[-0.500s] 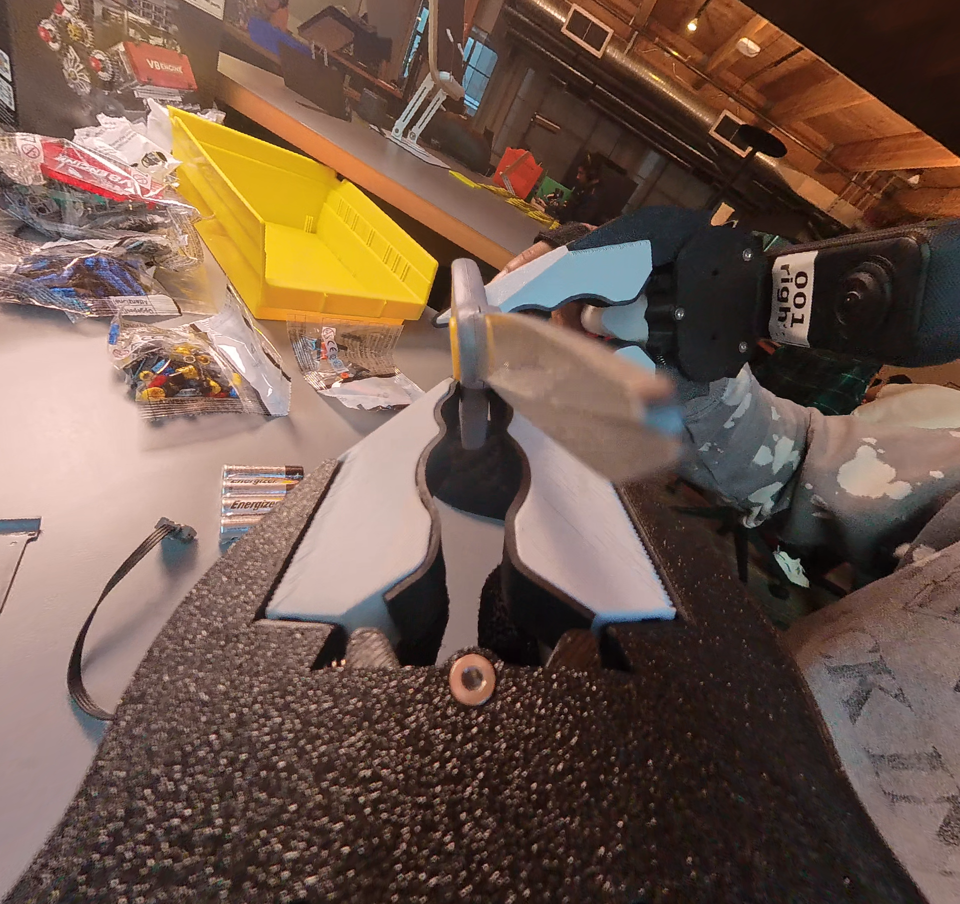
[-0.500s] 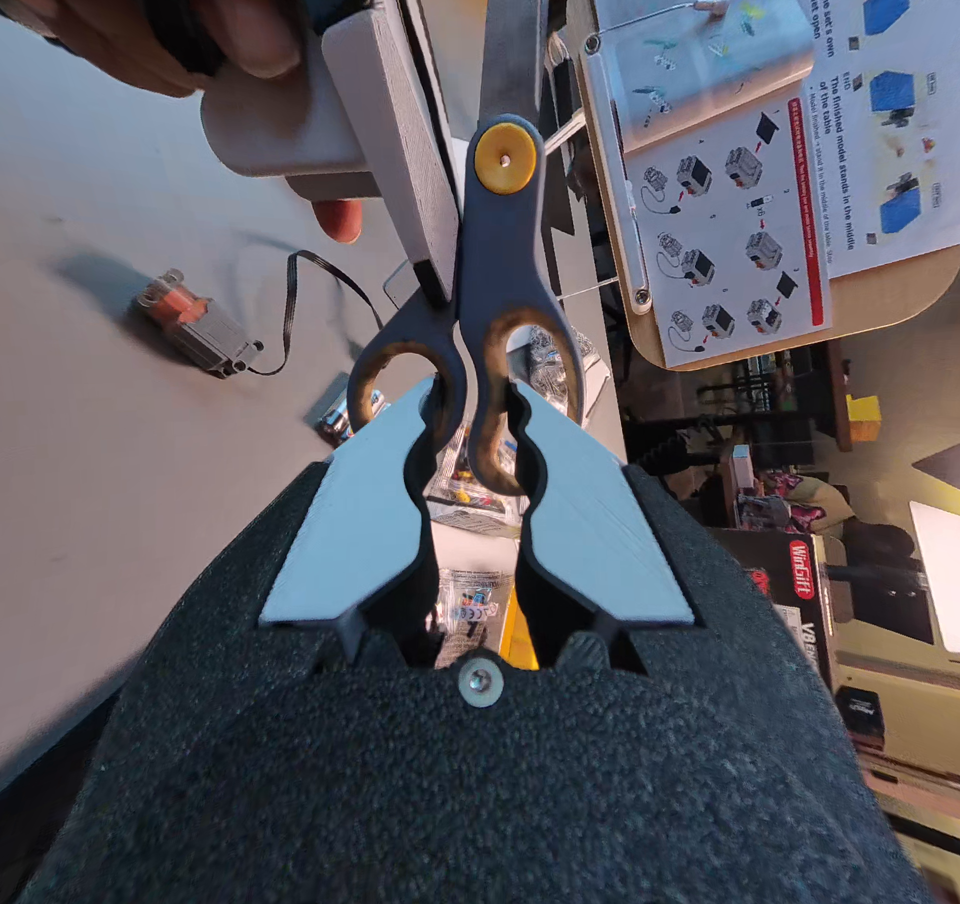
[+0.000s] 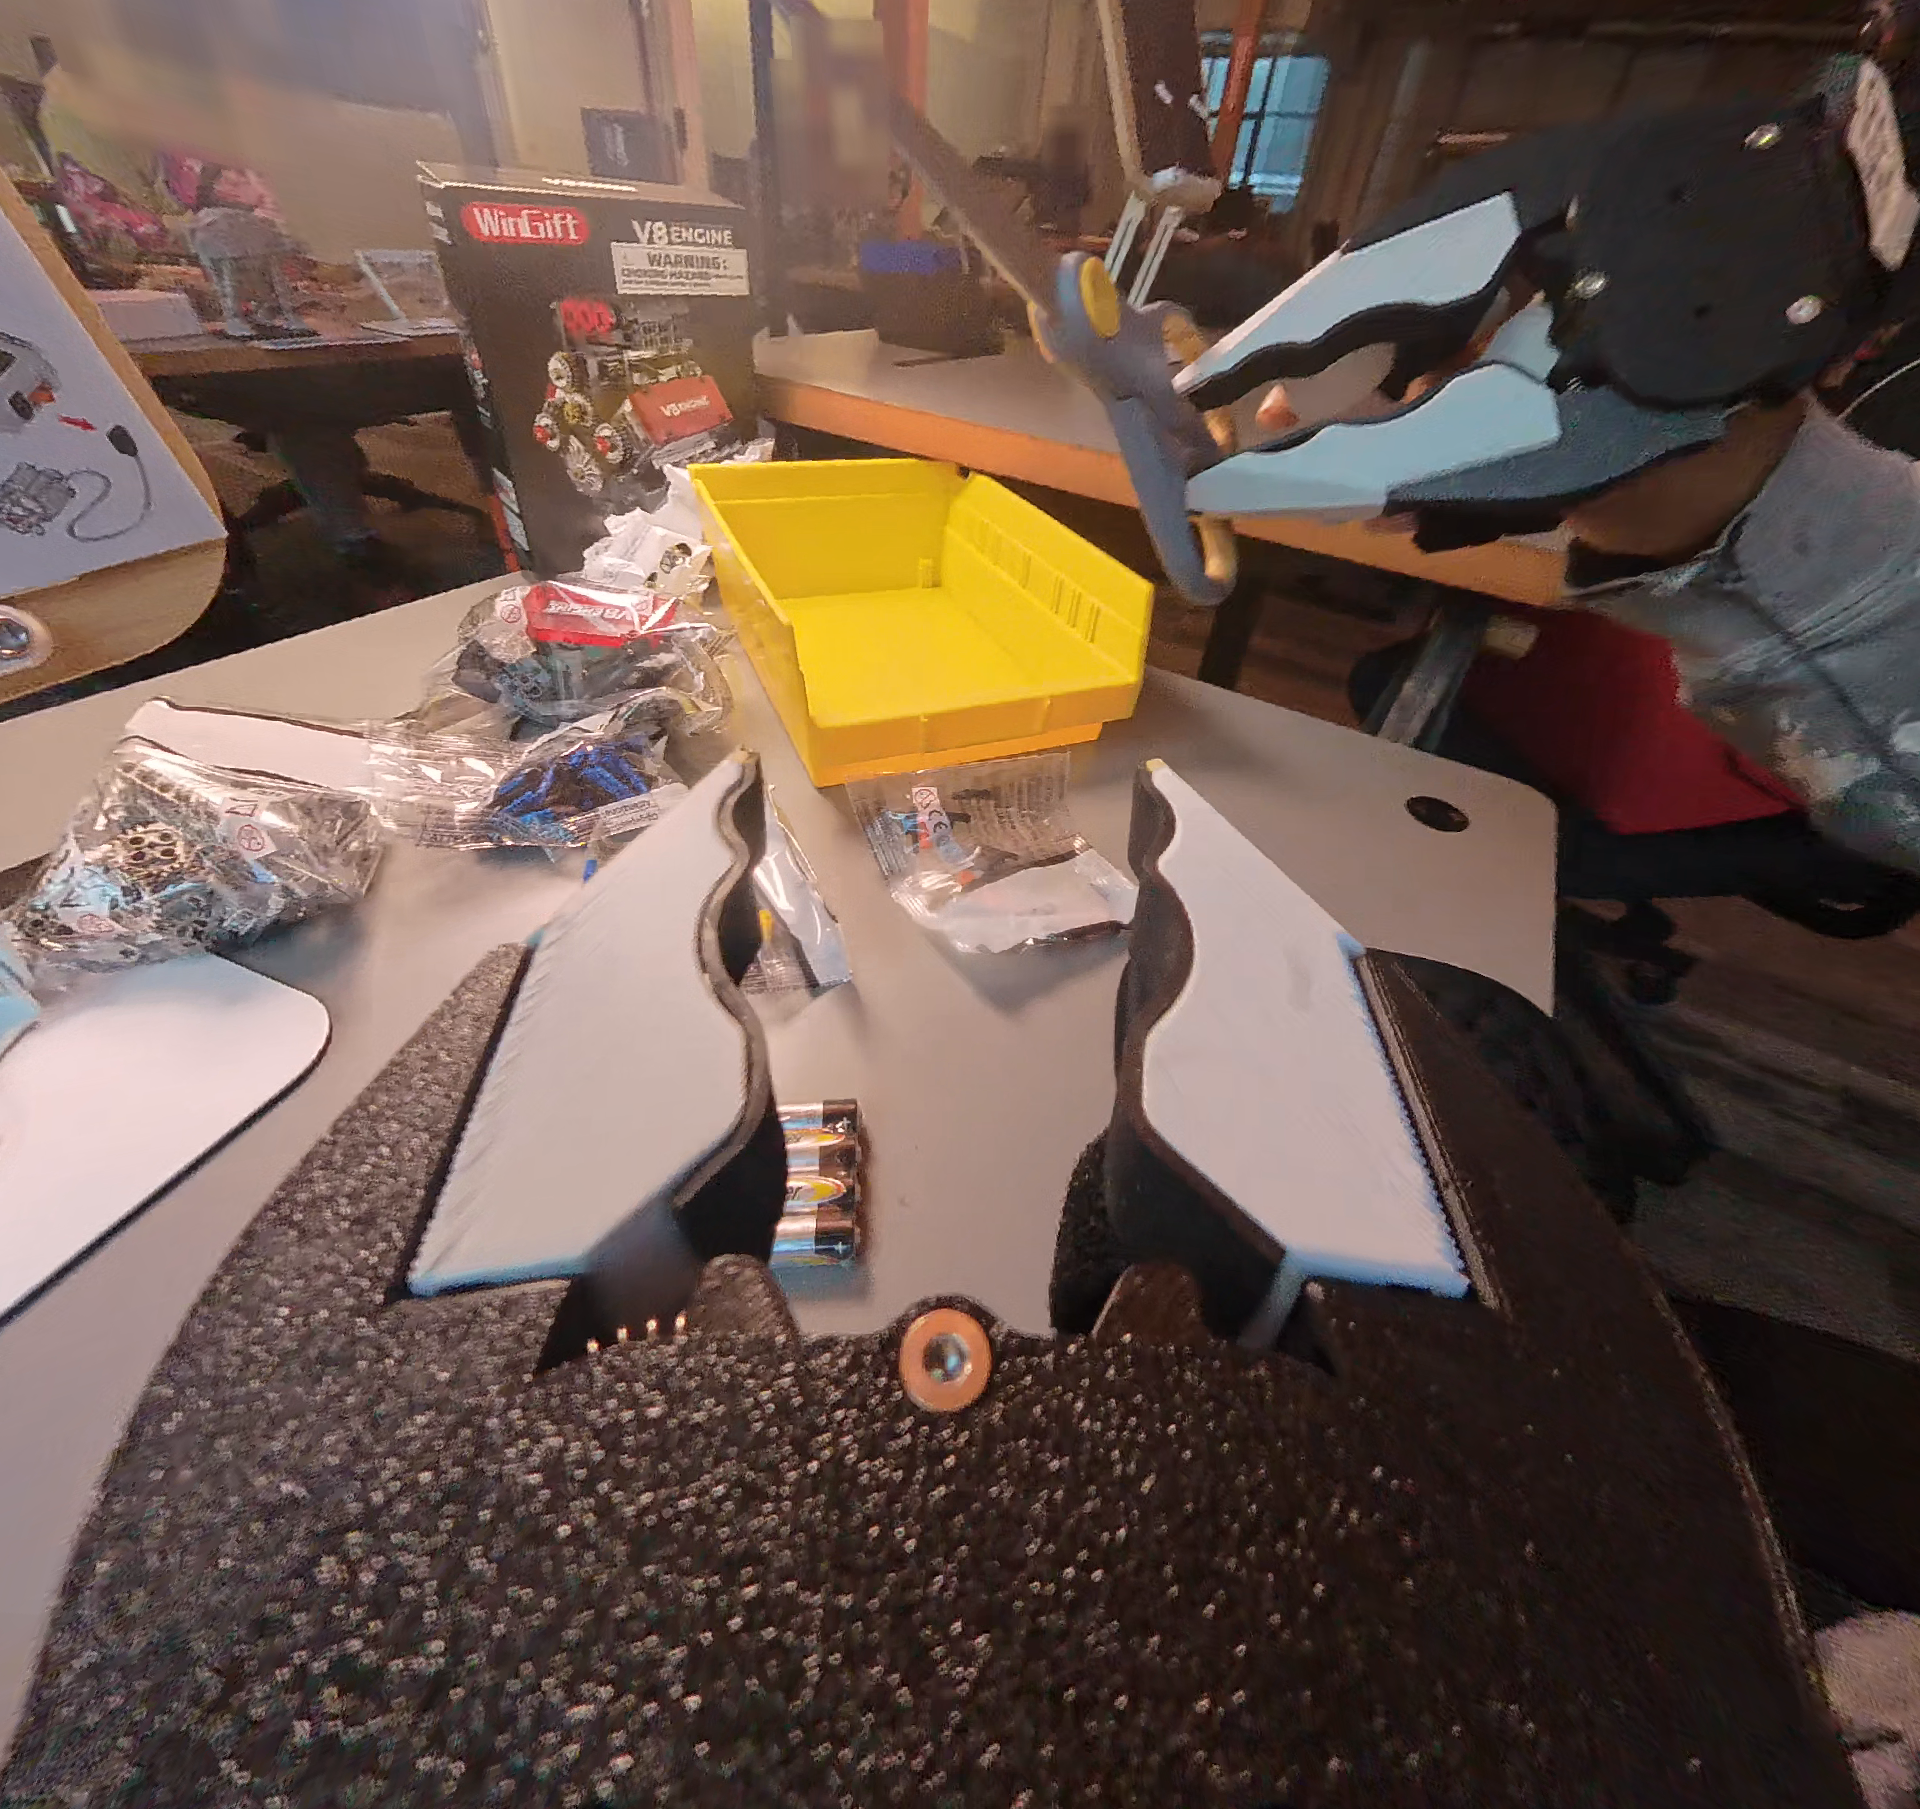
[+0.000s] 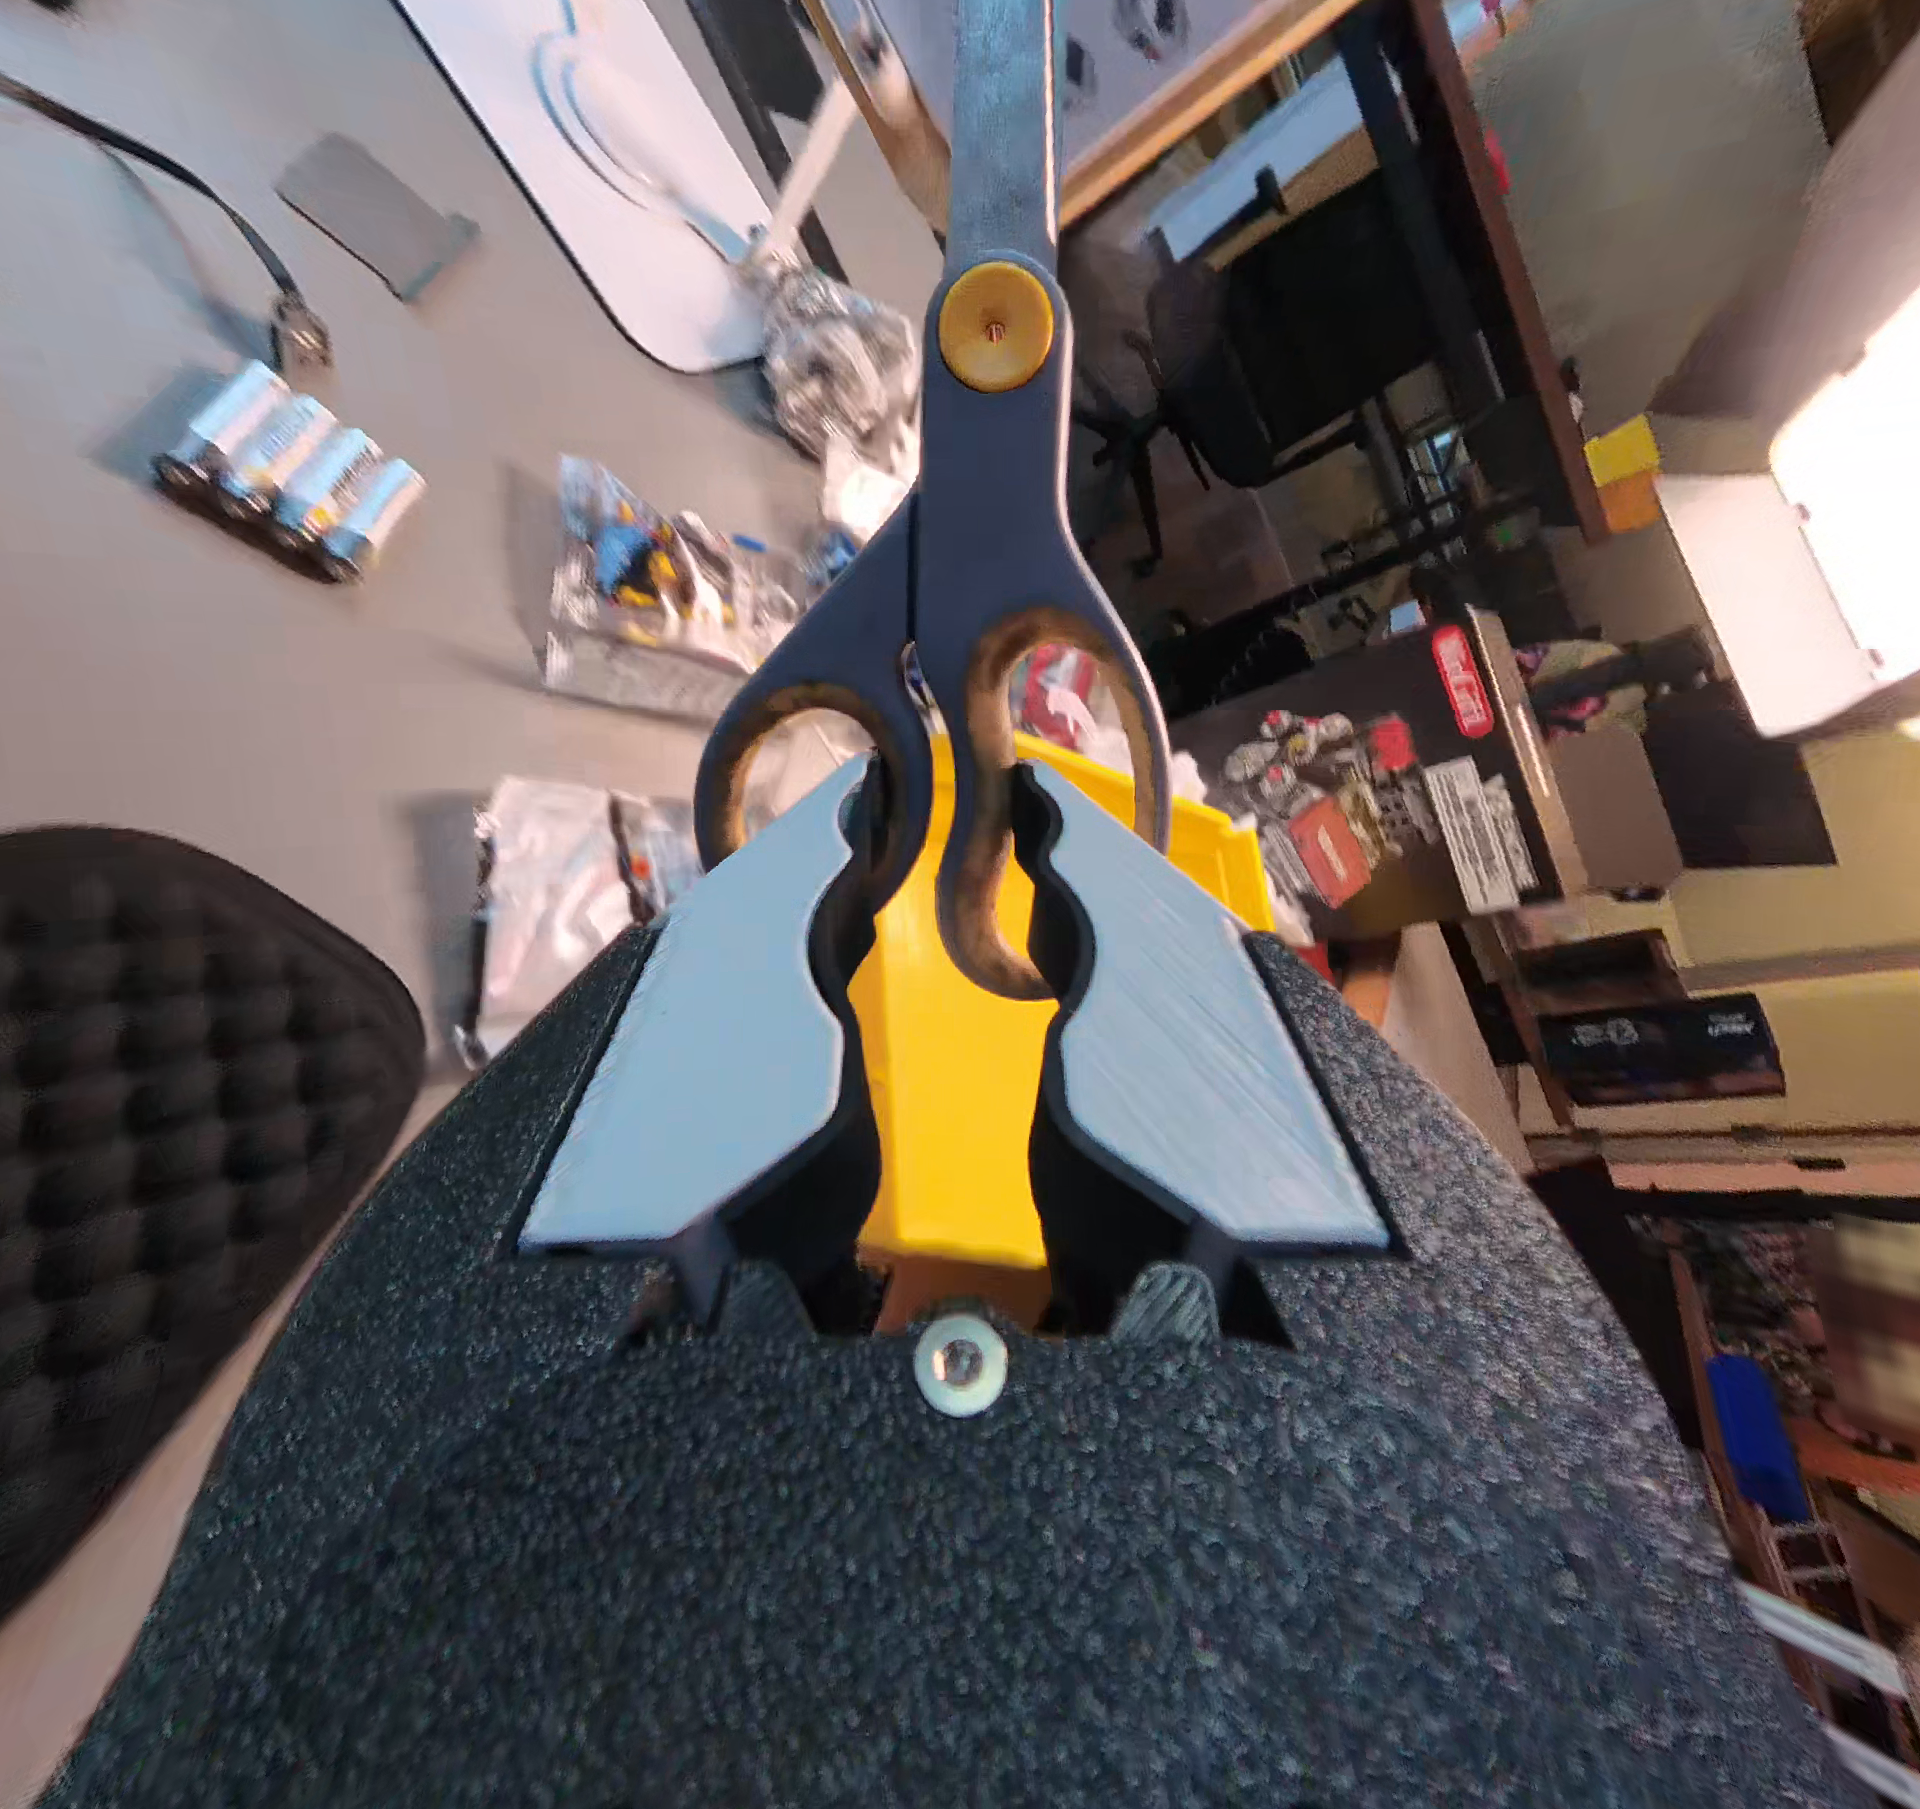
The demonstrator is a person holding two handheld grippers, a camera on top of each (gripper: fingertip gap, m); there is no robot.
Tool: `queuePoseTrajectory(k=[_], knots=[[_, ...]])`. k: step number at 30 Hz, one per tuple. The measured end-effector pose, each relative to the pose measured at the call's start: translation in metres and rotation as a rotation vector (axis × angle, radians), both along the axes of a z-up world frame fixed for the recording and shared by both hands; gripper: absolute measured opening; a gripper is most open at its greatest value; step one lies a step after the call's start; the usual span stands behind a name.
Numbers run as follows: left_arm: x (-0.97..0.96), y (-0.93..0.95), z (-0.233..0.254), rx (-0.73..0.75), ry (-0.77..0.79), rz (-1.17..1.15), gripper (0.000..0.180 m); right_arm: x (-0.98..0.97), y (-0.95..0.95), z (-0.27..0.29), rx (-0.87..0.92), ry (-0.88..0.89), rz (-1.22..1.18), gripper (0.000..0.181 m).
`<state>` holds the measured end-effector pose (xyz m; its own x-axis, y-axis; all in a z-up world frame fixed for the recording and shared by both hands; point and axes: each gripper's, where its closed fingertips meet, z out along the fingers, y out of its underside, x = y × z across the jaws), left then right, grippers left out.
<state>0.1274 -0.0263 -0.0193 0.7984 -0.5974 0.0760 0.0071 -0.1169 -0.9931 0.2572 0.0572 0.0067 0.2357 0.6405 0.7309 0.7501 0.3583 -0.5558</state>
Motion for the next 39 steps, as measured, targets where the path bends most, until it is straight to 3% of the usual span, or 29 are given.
queuePoseTrajectory(k=[7,14,20,28,35,39], knots=[[0.064,0.016,0.019,0.045,0.067,0.105,0.080,0.174,0.024,0.020,-0.073,-0.028,-0.279,0.022],[0.188,-0.006,0.031,0.095,0.119,-0.013,0.082,0.425,-0.025,0.079,-0.136,0.084,-0.663,0.023],[0.300,-0.037,0.014,0.011,0.127,-0.154,0.079,0.686,-0.080,0.084,-0.354,0.122,-1.046,0.022],[0.392,-0.075,0.013,0.002,0.229,-0.207,0.080,0.932,-0.085,-0.026,-0.695,0.154,-1.369,0.022],[0.393,-0.079,-0.009,-0.051,0.291,-0.088,0.078,0.996,-0.063,-0.146,-0.984,0.214,-1.408,0.023],[0.387,-0.074,-0.025,-0.097,0.277,-0.051,0.078,0.998,-0.054,-0.190,-1.062,0.208,-1.357,0.023]])
